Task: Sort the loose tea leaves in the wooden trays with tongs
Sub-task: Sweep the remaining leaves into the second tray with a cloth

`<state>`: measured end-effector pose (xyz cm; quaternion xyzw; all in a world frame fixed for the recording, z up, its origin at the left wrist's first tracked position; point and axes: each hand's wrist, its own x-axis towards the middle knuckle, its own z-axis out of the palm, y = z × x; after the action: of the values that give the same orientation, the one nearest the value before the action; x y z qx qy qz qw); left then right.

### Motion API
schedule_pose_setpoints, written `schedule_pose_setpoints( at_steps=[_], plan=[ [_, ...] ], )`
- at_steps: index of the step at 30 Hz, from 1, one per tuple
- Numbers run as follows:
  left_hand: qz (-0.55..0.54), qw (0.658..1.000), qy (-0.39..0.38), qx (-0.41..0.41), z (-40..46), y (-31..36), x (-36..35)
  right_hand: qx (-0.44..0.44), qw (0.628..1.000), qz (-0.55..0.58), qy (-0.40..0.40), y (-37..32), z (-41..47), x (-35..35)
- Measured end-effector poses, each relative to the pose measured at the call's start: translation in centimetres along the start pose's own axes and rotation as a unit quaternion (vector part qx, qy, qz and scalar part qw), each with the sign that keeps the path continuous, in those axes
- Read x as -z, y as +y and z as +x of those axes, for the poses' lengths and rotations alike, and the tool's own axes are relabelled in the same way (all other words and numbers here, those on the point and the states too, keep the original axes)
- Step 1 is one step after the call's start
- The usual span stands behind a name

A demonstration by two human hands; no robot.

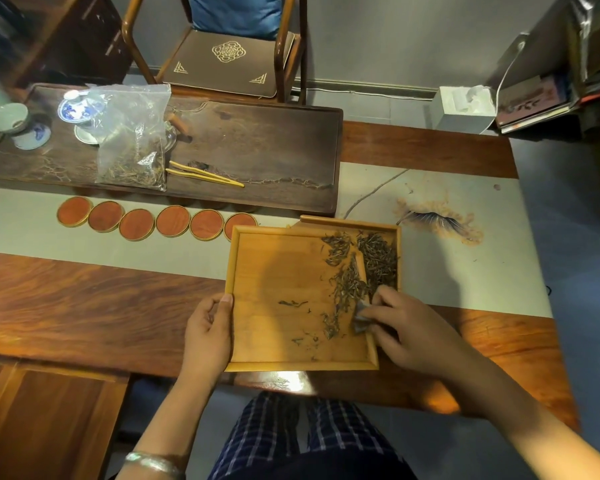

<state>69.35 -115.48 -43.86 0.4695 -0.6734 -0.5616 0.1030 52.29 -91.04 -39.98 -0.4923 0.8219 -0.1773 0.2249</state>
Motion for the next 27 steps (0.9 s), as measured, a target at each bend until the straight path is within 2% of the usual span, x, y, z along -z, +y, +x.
schedule_pose_setpoints(
  at_steps=[6,10,17,22,24,27],
  plan=[
    [0.009,1.0,-0.001,0.003,0.4,0.0,0.2,0.052,0.992,-0.087,-0.074,-1.9,-2.0,-0.3],
    [0.008,1.0,-0.005,0.012,0.3,-0.1,0.2,0.05,0.984,-0.157,-0.063,-1.8,-1.3,-0.5],
    [0.007,0.999,-0.027,0.024,0.4,-0.6,0.0,0.007,0.982,-0.186,-0.034,0.0,1.5,-0.5],
    [0.004,0.998,-0.031,0.047,0.2,-1.0,-0.1,-0.033,0.994,-0.099,0.017,-0.1,2.0,0.6],
    [0.006,0.998,-0.036,0.045,0.3,-0.7,-0.2,-0.013,0.998,-0.056,0.028,-1.2,1.5,0.8],
    [0.006,0.999,-0.037,0.04,0.4,-0.3,-0.4,0.049,0.999,-0.004,-0.003,-4.0,0.8,-0.1]
  ],
)
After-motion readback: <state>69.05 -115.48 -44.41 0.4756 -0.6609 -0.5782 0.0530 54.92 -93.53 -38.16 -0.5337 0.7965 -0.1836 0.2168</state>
